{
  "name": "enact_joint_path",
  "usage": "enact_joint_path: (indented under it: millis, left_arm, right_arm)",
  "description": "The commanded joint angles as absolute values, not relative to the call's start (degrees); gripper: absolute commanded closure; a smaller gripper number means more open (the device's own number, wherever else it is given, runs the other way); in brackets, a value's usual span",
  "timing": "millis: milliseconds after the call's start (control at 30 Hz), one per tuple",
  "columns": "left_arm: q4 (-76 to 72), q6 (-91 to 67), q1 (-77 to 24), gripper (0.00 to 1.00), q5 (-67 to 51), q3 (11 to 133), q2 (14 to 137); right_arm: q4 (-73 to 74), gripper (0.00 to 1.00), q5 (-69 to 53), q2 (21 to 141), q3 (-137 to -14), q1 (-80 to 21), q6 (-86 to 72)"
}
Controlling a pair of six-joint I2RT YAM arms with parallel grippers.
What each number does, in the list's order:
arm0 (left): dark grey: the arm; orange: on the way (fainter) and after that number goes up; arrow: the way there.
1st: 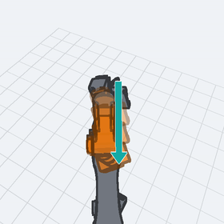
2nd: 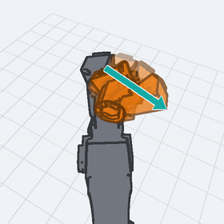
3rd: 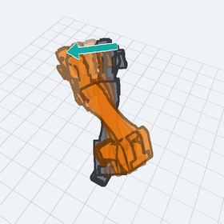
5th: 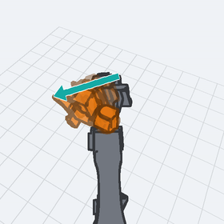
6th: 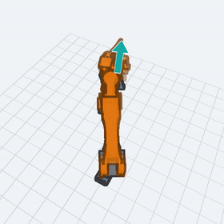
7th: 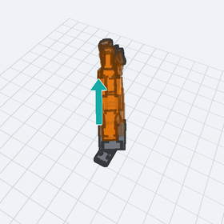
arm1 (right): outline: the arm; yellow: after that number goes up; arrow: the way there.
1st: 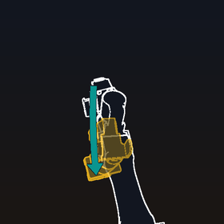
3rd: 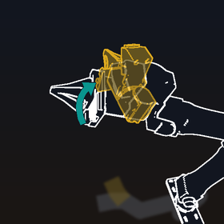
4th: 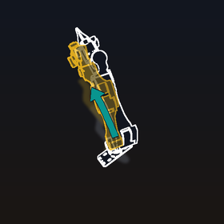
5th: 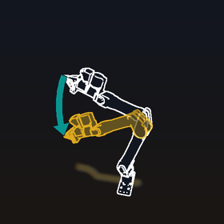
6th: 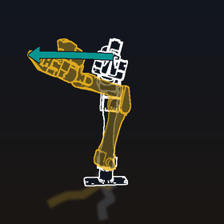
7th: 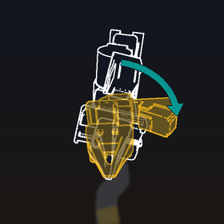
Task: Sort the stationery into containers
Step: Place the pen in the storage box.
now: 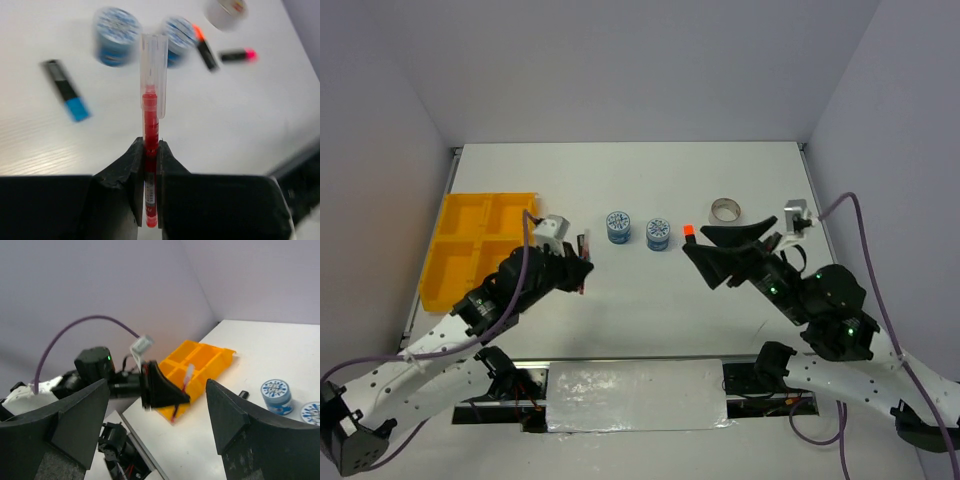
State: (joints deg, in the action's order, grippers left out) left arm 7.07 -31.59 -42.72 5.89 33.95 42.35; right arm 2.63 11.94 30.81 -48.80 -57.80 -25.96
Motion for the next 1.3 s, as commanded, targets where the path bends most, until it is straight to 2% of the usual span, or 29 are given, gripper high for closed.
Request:
enact_joint_path:
  millis: [0,133,267,300,367,400,467,633,733,900,1100,1267]
  left_arm:
    - [24.76,-37.52,-37.10,1.00,26.95,44.02,43.15]
    - [34.44,-35.09,-30.95,1.00,45.91,50.35,45.61]
    - [31.40,-25.86,-29.45,1.00,52.27,50.19,47.20]
    - [29.90,-25.23,-28.49,0.94,53.34,48.36,47.28]
    - [26.82,-22.77,-25.59,0.91,51.61,47.03,47.63]
    - [25.94,-23.11,-23.75,0.84,48.55,46.76,48.51]
    - [24.53,-23.90,-17.77,0.80,44.67,46.14,50.61]
    - [19.78,-25.31,-8.10,0.87,36.75,44.30,56.42]
    - [19.95,-32.07,-7.47,0.91,38.23,42.90,60.89]
    - [18.28,-37.00,-7.56,0.89,41.56,38.94,61.26]
    - [16.18,-40.43,-7.38,0.75,44.56,33.76,62.66]
    - [14.94,-40.87,-7.21,0.64,43.86,34.36,66.87]
  right_arm:
    - [7.29,0.15,13.80,26.55,-45.19,-57.39,-23.91]
    - [8.96,0.15,13.54,22.69,-42.46,-57.31,-24.34]
    - [8.96,0.15,12.13,20.92,-40.79,-57.39,-24.43]
    - [8.88,0.15,11.95,20.40,-40.43,-57.39,-24.35]
    - [8.79,0.15,12.04,19.69,-39.21,-57.39,-24.26]
    - [8.70,0.15,12.22,19.43,-38.76,-57.39,-24.26]
    - [8.61,0.14,12.74,18.55,-37.63,-57.39,-24.00]
    - [9.49,0.14,12.13,17.93,-37.09,-57.22,-23.29]
    - [9.58,0.14,12.57,17.58,-36.83,-57.39,-23.03]
    - [10.89,0.13,11.43,18.63,-38.58,-57.22,-22.33]
    - [9.41,0.13,11.34,18.46,-37.53,-57.22,-22.85]
    - [9.32,0.13,10.64,21.09,-38.32,-57.22,-22.76]
